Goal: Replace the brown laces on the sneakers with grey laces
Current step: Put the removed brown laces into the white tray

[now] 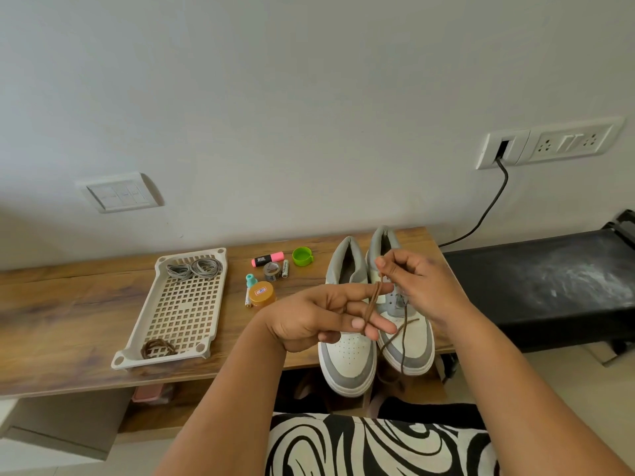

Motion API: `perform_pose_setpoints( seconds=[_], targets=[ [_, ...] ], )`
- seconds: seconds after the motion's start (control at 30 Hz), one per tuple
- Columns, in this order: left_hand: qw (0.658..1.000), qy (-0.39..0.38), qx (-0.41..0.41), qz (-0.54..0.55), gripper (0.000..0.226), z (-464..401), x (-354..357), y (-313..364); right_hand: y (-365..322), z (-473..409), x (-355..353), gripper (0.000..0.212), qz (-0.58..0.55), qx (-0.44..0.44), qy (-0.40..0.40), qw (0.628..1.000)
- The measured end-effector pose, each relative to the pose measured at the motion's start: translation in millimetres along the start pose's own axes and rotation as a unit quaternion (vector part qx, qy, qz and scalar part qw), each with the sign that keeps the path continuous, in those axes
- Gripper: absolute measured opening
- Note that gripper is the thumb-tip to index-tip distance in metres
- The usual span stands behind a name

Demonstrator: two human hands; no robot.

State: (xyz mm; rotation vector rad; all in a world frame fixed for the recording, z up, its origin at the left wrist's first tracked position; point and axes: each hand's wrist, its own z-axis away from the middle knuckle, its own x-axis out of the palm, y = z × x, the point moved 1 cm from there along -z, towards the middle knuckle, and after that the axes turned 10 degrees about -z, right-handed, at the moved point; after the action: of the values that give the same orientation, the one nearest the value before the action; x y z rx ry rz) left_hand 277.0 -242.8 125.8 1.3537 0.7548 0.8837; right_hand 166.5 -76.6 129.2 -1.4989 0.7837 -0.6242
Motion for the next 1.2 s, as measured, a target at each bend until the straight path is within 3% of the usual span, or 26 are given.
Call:
perform_pose_setpoints(
  seconds=[0.13,0.23,0.4,0.5,0.63,0.73,0.9,1.0,1.2],
  targets=[
    [0.995,0.002,0.051,0.086,0.054,3,-2,-1,5,1,18,0.031,-0.144,0.041,-0.026,0.988],
    [0.980,0.065,0.095,0.160,0.059,2,-3,0,8,2,31,0.035,-0.176,0.066,0.002,0.982],
    [0.940,0.215,0.142,0.225,0.064,0,-9,5,15,1,40,0.036,-0.025,0.025,-0.007,0.999],
    [0.926,0.321,0.119,0.158,0.062,-4,-8,7,15,0,40,0.033,-0.012,0.021,-0.029,0.999],
    [0.902,0.421,0.028,-0.092,0.069,-5,-11,1,17,0,37,0.022,0.103,-0.010,-0.072,0.992],
    [0.884,0.390,-0.050,-0.252,0.069,-4,-10,-4,17,0,34,0.019,0.173,-0.023,-0.064,0.983],
    [0.852,0.304,-0.117,-0.409,0.070,-6,-7,-3,16,-3,18,0.023,0.214,-0.022,-0.042,0.976],
    [0.865,0.241,-0.147,-0.415,0.071,-9,-2,-5,15,-3,10,0.026,0.236,-0.020,-0.034,0.971],
    [0.924,0.145,-0.157,-0.316,0.063,-9,3,-5,17,-4,-2,0.032,0.232,-0.002,-0.010,0.973]
  ],
)
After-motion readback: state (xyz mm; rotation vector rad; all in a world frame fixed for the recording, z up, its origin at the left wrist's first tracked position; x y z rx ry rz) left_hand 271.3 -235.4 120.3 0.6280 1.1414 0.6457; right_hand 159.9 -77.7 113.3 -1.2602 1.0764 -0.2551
